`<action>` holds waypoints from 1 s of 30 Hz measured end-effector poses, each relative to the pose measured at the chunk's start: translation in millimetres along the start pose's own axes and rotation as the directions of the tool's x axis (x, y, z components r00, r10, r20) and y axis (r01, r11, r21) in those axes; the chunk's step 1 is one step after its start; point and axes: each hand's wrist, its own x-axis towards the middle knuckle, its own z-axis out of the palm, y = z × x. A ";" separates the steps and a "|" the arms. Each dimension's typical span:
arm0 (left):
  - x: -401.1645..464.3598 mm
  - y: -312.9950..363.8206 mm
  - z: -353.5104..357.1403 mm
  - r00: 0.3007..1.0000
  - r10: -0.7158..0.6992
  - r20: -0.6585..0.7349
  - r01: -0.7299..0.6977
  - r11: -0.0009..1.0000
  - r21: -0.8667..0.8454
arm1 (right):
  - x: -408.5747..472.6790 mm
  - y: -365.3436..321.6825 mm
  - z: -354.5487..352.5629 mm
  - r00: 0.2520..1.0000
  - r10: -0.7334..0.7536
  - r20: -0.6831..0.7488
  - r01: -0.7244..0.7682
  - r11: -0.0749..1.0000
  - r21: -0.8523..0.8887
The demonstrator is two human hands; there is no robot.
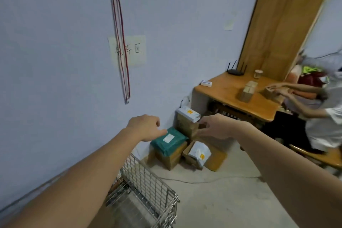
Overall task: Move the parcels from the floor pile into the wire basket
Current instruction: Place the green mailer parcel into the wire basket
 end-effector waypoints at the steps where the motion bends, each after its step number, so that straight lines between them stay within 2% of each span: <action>1: 6.5 24.6 0.9 1.000 0.009 0.006 -0.009 1.000 -0.006 | -8.5 22.8 -1.4 1.000 0.014 -0.005 -0.014 1.000 0.010; 7: 47.7 136.3 11.4 0.998 0.056 0.039 -0.057 0.998 0.024 | -22.9 138.1 -4.1 0.999 0.050 -0.019 -0.050 0.998 0.033; 12: 101.5 181.6 24.2 0.996 0.062 0.061 -0.065 0.997 0.038 | 9.7 193.5 -3.5 0.999 0.037 -0.008 -0.037 0.998 0.051; 23: 263.0 232.8 43.3 0.995 0.031 0.093 -0.037 0.997 0.069 | 147.2 293.1 -24.3 0.999 -0.044 0.031 0.043 0.998 0.038; 30: 351.8 241.7 44.9 0.986 -0.088 0.143 0.080 0.995 0.059 | 255.3 342.9 -48.0 0.985 -0.142 0.094 0.142 0.990 0.016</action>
